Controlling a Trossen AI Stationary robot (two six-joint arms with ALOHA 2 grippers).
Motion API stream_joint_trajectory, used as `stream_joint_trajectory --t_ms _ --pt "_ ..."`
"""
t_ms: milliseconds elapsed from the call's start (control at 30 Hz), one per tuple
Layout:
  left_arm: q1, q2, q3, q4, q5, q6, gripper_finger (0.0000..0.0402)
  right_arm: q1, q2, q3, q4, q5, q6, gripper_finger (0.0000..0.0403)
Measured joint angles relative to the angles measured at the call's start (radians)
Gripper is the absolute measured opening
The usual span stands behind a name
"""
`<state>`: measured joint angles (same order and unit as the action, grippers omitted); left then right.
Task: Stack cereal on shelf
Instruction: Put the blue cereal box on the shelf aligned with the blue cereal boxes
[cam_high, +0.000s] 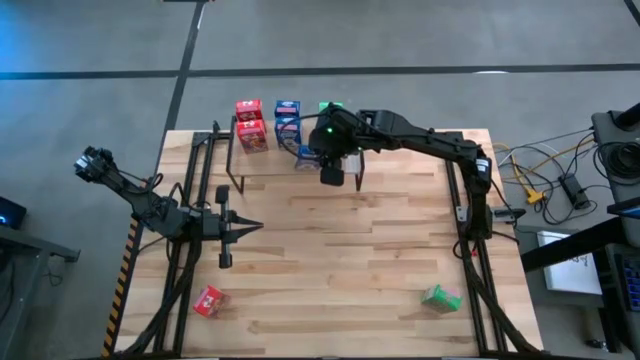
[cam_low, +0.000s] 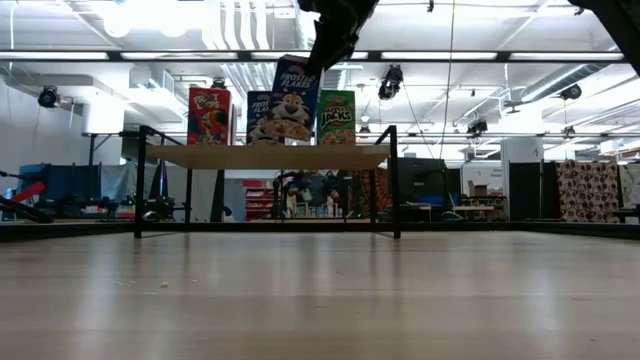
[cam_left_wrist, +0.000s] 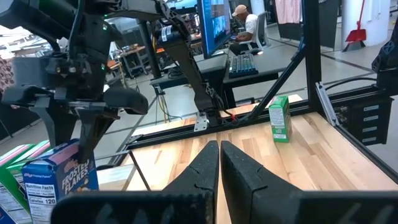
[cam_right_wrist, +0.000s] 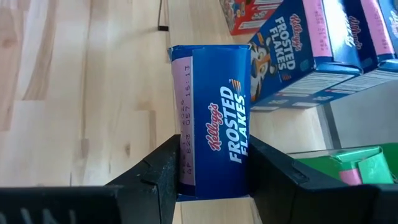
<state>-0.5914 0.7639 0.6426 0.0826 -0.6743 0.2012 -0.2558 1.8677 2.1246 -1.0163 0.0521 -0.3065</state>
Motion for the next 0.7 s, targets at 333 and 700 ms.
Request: stream_joint_trajectory --t_ms 333,700 --pt "0.000 0.000 0.000 0.000 0.000 0.000 0.0000 0.000 0.039 0.002 0.016 0.003 -0.011 0.0164" --pt "0.000 0.001 0.000 0.000 0.000 0.000 0.0000 0.000 0.039 -0.002 0.015 0.019 -0.027 0.0219"
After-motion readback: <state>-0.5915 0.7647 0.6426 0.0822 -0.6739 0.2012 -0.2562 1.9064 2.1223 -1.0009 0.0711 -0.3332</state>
